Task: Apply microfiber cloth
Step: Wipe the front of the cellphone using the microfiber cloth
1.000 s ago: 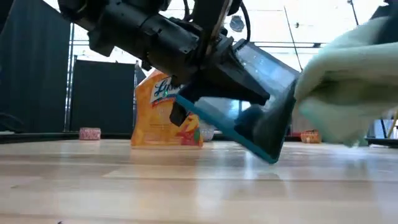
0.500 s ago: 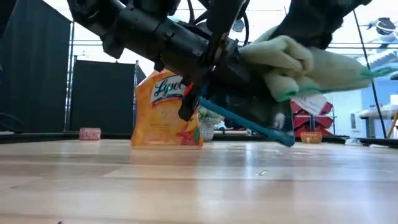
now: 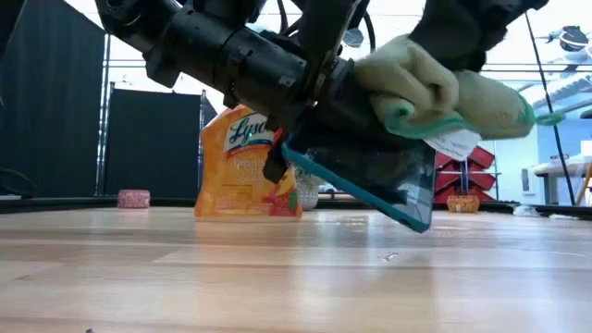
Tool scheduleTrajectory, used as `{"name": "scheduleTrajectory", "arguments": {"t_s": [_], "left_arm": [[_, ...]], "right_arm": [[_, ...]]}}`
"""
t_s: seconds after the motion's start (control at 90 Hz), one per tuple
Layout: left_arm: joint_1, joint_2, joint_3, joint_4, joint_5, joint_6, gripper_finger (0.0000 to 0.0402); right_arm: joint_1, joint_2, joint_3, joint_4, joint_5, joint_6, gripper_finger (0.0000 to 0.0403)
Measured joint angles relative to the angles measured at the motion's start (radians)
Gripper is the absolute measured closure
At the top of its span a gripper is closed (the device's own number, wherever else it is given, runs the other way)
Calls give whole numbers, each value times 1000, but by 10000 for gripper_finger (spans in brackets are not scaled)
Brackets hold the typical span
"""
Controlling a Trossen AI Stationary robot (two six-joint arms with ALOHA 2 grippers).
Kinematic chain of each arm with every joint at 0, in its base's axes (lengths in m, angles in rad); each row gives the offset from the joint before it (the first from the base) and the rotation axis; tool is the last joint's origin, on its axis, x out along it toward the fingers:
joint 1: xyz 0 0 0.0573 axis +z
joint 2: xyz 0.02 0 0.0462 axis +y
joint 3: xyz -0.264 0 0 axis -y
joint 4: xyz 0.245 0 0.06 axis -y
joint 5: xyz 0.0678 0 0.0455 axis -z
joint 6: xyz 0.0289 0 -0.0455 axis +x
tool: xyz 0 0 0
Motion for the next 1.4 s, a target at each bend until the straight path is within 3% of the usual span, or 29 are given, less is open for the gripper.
{"name": "scheduleTrajectory", "arguments": {"t_s": [0.256,0.478,0.789,0.967,1.167,1.4], "left_arm": [[-9,-2,3,21,-25,-2,386],[-11,-2,3,4,-22,-7,386],[-10,0,2,14,-27,10,386],[-10,-3,4,27,-52,6,386],[-13,-5,5,29,-54,-1,386],[-13,-3,3,-1,-38,-7,386]], "right_arm": [[-44,-58,-3,89,74,-130,401],[-65,-8,-3,184,8,-159,399],[11,-2,-1,-24,-81,-15,398],[-3,-78,-5,-125,-14,-1,397],[-66,-121,-5,33,37,-138,397],[-77,-11,-3,188,-13,-177,396]]}}
